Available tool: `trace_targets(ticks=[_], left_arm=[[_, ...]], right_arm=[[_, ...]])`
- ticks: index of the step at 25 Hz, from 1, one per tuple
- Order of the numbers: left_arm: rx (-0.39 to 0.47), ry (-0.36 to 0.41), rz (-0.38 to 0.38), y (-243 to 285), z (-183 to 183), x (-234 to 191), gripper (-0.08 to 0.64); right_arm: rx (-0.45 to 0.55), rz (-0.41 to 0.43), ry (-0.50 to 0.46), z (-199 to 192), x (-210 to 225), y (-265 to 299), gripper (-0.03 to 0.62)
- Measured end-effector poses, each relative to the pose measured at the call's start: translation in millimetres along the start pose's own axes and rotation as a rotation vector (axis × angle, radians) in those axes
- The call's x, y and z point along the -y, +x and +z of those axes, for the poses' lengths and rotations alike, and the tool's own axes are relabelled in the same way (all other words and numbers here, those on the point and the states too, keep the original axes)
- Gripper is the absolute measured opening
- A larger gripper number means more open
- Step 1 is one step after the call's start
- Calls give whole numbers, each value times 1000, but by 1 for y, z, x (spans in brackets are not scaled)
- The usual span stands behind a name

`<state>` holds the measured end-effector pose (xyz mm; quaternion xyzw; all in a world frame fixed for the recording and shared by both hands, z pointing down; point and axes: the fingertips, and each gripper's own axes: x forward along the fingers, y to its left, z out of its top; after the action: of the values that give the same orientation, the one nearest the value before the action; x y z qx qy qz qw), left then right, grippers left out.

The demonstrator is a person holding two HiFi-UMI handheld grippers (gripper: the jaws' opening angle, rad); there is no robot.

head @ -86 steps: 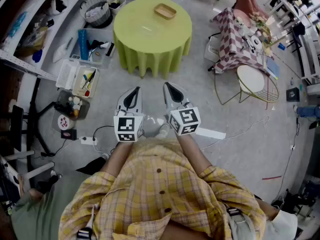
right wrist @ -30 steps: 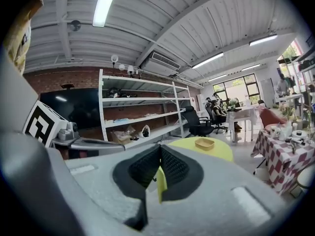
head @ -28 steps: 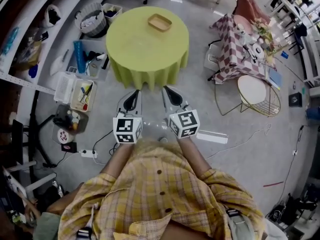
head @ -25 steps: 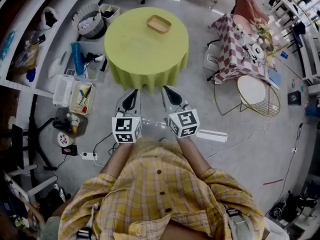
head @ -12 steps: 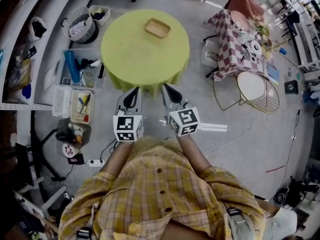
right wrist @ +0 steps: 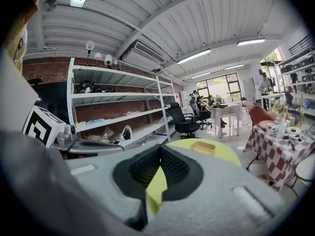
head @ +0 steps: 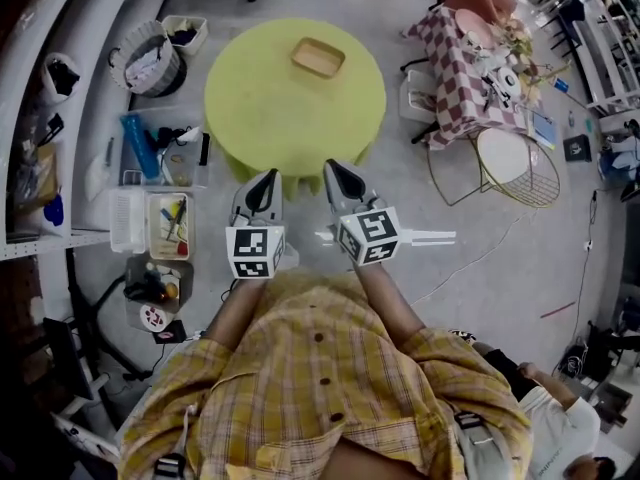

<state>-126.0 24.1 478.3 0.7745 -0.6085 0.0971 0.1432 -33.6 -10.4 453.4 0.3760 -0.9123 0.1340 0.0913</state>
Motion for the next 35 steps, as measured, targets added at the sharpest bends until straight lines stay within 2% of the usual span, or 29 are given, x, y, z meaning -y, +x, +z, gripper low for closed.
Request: trace_targets(ticks=[8, 17, 35], left_arm=[[-18, 35, -88, 7, 3, -33, 5], [-31, 40, -149, 17, 2, -42, 5], [-83, 107, -163, 77, 10, -41, 5]], right_arm=[[9, -72, 16, 3, -19, 26, -2], [-3, -123, 13, 6, -22, 37, -2], [-16, -105, 22, 9, 24, 78, -3]])
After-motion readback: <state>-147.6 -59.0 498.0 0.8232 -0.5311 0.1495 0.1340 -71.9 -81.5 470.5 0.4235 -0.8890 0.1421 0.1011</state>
